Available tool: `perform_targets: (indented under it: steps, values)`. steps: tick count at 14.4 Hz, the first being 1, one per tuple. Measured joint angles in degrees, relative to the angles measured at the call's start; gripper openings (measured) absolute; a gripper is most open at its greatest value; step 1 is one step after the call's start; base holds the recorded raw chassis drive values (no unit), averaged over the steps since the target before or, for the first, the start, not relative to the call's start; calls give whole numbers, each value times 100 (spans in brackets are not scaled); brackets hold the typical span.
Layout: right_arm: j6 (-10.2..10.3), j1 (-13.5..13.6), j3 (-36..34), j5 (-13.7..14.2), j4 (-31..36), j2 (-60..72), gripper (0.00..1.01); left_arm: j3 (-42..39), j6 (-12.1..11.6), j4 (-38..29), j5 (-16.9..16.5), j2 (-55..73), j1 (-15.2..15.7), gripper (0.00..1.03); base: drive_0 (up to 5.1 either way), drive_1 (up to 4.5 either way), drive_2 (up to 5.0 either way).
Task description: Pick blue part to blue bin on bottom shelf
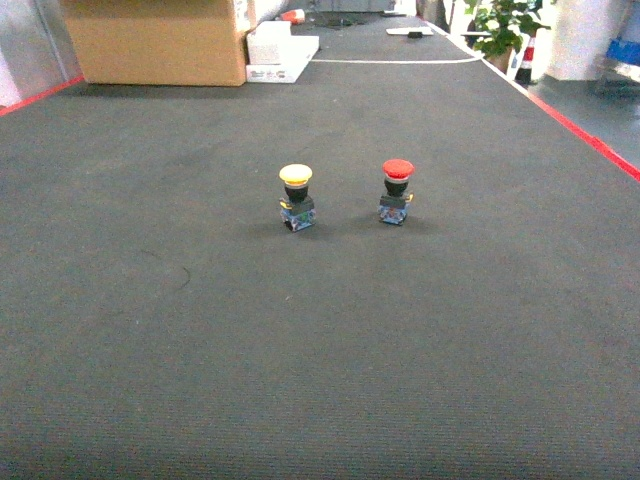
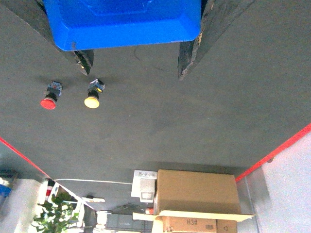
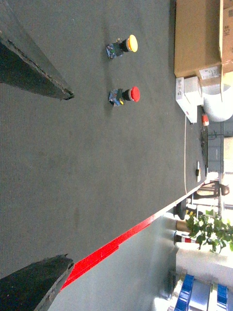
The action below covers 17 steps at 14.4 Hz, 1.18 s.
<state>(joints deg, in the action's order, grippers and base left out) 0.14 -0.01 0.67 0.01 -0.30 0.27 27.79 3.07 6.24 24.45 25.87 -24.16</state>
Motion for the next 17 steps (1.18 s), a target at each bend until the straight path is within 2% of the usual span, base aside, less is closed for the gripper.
perform_targets:
  steps: [4,7,8,17]
  values:
    - [0,0,0,0,0,0,98,0,0,-4,-2,7,0,44,0,0,0]
    - [0,0,0,0,-2,0,98,-7,0,9,-7,39,-2,44,9,-409,427]
    - [0,0,0,0,-13,0,98,-7,0,13,0,26,-2,44,0,0,0]
    - [0,0,0,0,2,0,98,-7,2,0,0,-2,-2,44,-169,-169,-169]
